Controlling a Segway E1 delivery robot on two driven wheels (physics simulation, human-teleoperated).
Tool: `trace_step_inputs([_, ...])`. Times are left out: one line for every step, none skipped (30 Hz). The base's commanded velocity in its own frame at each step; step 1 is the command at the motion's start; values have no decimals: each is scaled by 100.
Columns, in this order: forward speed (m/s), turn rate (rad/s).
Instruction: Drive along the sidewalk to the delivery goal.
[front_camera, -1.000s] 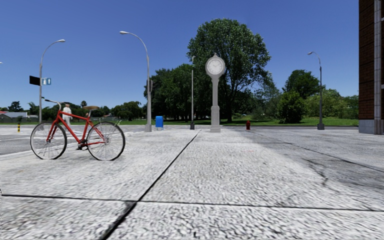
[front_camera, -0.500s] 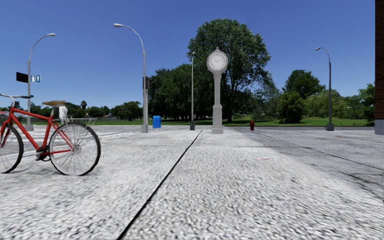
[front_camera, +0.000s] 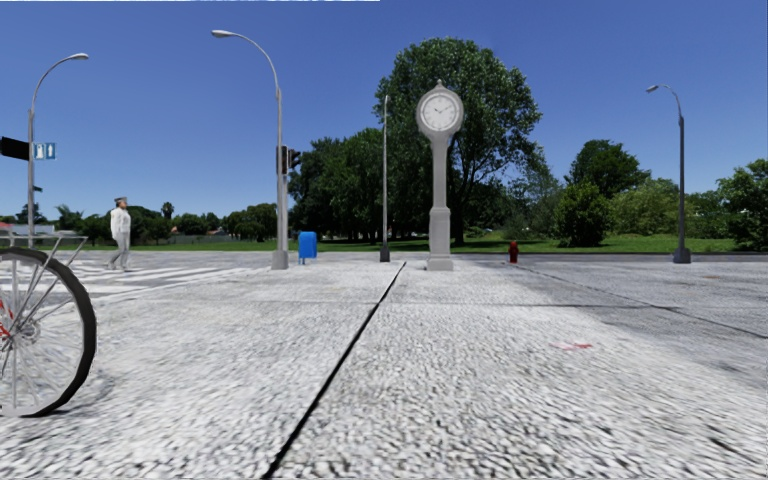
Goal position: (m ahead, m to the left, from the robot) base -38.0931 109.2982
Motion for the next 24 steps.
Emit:
trace_step_inputs([200, 0])
trace_step_inputs([200, 0])
trace_step_inputs([200, 0])
trace_step_inputs([200, 0])
trace_step_inputs([200, 0])
trace_step_inputs([200, 0])
trace_step_inputs([200, 0])
trace_step_inputs([200, 0])
trace_step_inputs([200, 0])
trace_step_inputs([200, 0])
trace_step_inputs([200, 0])
trace_step_inputs([200, 0])
trace_step_inputs([200, 0])
trace_step_inputs([200, 0])
trace_step_inputs([200, 0])
trace_step_inputs([200, 0])
trace_step_inputs([200, 0])
trace_step_inputs([200, 0])
trace_step_inputs([200, 0])
trace_step_inputs([200, 0])
trace_step_inputs([200, 0])
trace_step_inputs([200, 0])
trace_step_inputs([200, 0])
trace_step_inputs([200, 13])
